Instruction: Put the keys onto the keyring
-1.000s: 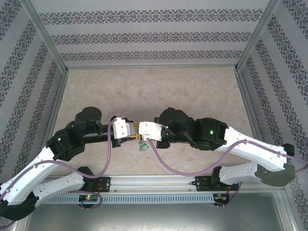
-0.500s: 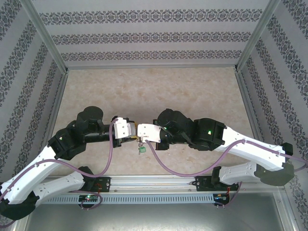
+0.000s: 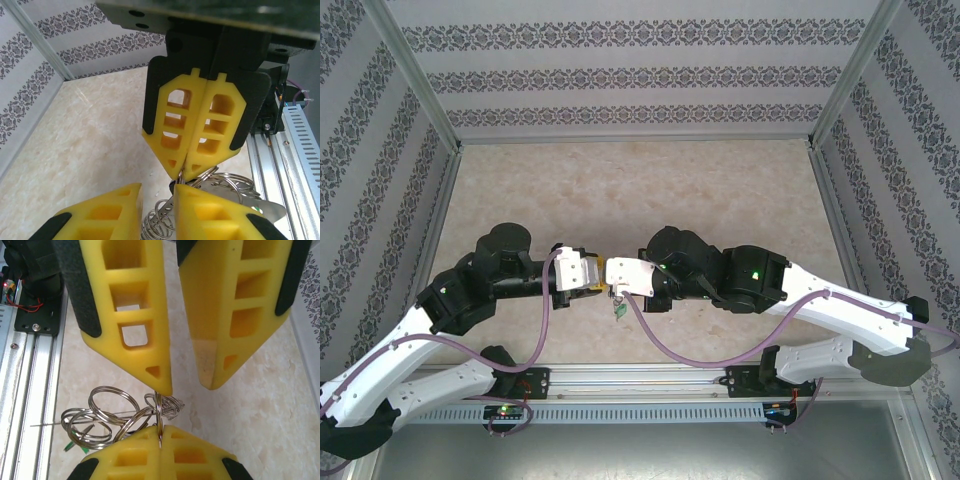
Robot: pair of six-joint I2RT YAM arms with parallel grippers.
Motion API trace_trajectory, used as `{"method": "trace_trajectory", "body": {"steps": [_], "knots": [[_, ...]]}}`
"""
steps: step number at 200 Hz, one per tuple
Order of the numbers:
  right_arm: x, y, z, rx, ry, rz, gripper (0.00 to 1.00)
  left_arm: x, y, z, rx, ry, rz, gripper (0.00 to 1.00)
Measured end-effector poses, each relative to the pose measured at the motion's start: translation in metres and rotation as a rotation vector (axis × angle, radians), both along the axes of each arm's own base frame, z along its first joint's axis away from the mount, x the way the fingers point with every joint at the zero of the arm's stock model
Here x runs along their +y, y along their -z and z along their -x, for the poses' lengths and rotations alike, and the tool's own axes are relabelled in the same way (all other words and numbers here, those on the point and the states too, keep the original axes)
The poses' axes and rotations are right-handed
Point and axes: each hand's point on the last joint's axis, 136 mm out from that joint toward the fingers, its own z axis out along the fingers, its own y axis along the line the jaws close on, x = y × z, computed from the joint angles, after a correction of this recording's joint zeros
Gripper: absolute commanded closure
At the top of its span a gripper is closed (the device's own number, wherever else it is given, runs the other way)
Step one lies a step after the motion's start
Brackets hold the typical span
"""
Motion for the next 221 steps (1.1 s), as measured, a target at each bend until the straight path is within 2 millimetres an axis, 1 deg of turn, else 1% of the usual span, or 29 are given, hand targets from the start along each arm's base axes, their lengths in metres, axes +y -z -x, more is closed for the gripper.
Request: {"method": "trace_trajectory", "body": {"steps": [35,83,126,166,183,193,199,208,221], "knots": [[0.000,0.000,0.000,0.000,0.001,0.000,1.00,0.000,0.000,0.000,0.000,0.001,0.000,0.77],[0.001,-0.001,0.000,-0.001,0.001,-0.004,1.00,0.000,0.001,0.003,0.007,0.011,0.001,0.75],[0.001,-0.002,-0.001,-0.002,0.000,-0.008,1.00,0.000,0.005,0.005,0.021,0.018,-0.009,0.74],[0.002,-0.001,0.001,0.002,-0.005,-0.009,1.00,-0.002,0.012,0.002,0.037,0.017,-0.025,0.75],[0.001,-0.001,0.001,0.002,-0.005,-0.009,1.00,-0.004,0.015,0.001,0.046,0.019,-0.032,0.78],[0.001,-0.002,0.001,0.002,-0.005,-0.010,1.00,-0.004,0.015,0.001,0.045,0.020,-0.032,0.82],[0.001,-0.002,0.001,0.001,-0.005,-0.011,1.00,-0.004,0.015,0.001,0.046,0.021,-0.031,0.87],[0.001,-0.003,0.001,0.001,-0.005,-0.013,1.00,-0.004,0.015,0.001,0.047,0.022,-0.031,1.00],[0.000,-0.003,0.001,0.000,-0.004,-0.014,1.00,-0.004,0.016,0.002,0.052,0.024,-0.031,1.00]]}}
